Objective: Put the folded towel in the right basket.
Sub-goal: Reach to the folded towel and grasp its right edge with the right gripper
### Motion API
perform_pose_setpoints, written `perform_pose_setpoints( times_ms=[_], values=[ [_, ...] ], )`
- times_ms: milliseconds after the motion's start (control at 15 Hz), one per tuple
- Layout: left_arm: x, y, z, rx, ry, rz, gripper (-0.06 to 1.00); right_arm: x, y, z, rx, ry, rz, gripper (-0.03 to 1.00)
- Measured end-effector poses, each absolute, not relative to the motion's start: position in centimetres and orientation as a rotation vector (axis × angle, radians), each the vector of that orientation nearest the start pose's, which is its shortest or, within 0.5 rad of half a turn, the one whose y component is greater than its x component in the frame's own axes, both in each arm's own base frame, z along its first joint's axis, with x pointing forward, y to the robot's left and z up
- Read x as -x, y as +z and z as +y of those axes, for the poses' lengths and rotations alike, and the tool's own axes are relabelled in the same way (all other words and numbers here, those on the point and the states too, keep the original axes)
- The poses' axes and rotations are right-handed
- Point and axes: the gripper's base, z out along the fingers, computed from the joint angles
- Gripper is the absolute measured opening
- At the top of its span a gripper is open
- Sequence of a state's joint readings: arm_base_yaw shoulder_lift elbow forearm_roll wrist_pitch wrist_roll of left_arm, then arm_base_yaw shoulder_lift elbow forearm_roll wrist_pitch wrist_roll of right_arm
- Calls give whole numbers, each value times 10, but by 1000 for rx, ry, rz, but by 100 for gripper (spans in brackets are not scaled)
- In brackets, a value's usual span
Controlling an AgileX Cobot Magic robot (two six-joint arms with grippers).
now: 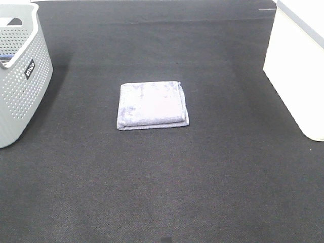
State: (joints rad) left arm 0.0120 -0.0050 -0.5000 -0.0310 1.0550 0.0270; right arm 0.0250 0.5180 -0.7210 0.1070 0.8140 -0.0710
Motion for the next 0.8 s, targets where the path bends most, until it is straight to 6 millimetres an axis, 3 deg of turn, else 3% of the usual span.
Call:
perform_pose_setpoints(
  times_ms=[400, 467, 600, 800],
  values=[
    [5, 278, -3, -17, -13, 2033, 97, -214, 374, 21, 145, 205, 2305, 75],
    [5, 278, -3, -17, -13, 2033, 97, -249, 373, 23, 152, 225, 2363, 75],
    [5, 278, -3, -17, -13, 2033, 97, -288, 377, 28, 178, 227, 2383, 75],
    [5, 278, -3, -17, -13, 2033, 97, -347, 366, 63, 318, 249, 2415, 75]
  ],
)
